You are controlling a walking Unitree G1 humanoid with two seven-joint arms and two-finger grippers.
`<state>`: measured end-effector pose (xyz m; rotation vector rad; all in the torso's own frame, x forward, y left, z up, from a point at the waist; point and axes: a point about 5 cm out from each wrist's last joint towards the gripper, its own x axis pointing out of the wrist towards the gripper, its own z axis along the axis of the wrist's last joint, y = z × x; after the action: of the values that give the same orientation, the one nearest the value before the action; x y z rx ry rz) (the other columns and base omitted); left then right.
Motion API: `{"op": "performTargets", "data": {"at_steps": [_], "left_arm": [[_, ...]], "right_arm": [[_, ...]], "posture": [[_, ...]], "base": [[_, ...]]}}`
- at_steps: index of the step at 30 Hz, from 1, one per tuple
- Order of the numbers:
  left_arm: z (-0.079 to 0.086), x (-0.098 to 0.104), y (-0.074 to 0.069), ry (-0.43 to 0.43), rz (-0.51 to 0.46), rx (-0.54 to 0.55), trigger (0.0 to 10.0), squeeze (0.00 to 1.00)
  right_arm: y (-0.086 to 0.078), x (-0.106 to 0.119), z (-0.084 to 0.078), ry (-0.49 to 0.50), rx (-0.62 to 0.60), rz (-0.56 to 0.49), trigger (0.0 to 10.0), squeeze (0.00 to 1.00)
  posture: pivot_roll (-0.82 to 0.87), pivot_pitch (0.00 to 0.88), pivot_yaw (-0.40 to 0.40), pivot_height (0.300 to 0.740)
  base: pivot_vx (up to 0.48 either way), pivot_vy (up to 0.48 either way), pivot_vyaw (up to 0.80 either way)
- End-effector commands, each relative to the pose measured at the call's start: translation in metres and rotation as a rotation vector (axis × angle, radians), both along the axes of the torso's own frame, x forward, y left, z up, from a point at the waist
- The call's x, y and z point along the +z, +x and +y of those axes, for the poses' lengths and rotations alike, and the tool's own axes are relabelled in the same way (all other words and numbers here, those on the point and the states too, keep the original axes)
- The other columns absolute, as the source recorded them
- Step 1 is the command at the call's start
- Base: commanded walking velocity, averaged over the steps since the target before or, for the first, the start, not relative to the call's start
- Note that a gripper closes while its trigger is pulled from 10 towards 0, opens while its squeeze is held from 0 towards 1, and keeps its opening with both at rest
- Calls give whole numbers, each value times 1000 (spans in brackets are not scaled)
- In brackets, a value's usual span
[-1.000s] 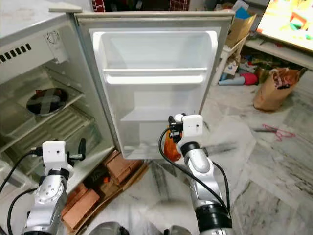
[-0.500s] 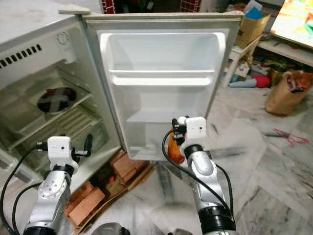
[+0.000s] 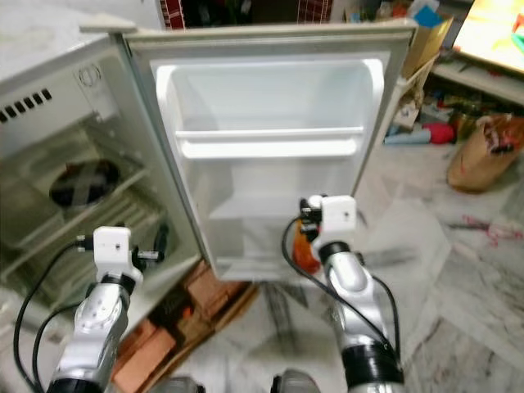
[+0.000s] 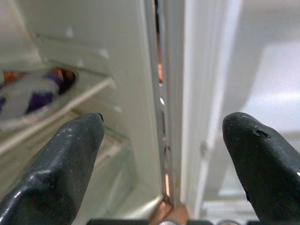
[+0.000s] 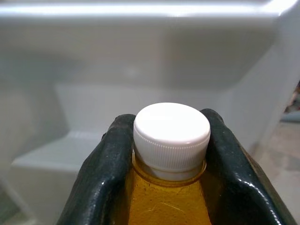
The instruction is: Restocking fridge
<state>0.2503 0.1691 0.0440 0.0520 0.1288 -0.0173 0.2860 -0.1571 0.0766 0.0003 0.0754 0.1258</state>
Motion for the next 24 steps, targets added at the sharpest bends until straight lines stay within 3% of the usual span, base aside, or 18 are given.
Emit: {"op": "performTargets", "data": {"at_steps": [1,14,24], "left_arm": [[9,0,-1,20,6,15,10000,0],[5,1,-2,8,-1,-12,10000,0],[3,0,-2,2,0,-21,10000,0]], "right_arm": [[4,12,10,13,19,-57,10000,0],[7,14,4,-3,-31,-70,10000,0],[8,12,4,11,-39,-54,10000,0]], "posture": [[-14,0,9,740],[-13,0,5,740],[-18,0,6,740]], "base": [[244,0,0],[0,0,0],[264,0,-242]]}}
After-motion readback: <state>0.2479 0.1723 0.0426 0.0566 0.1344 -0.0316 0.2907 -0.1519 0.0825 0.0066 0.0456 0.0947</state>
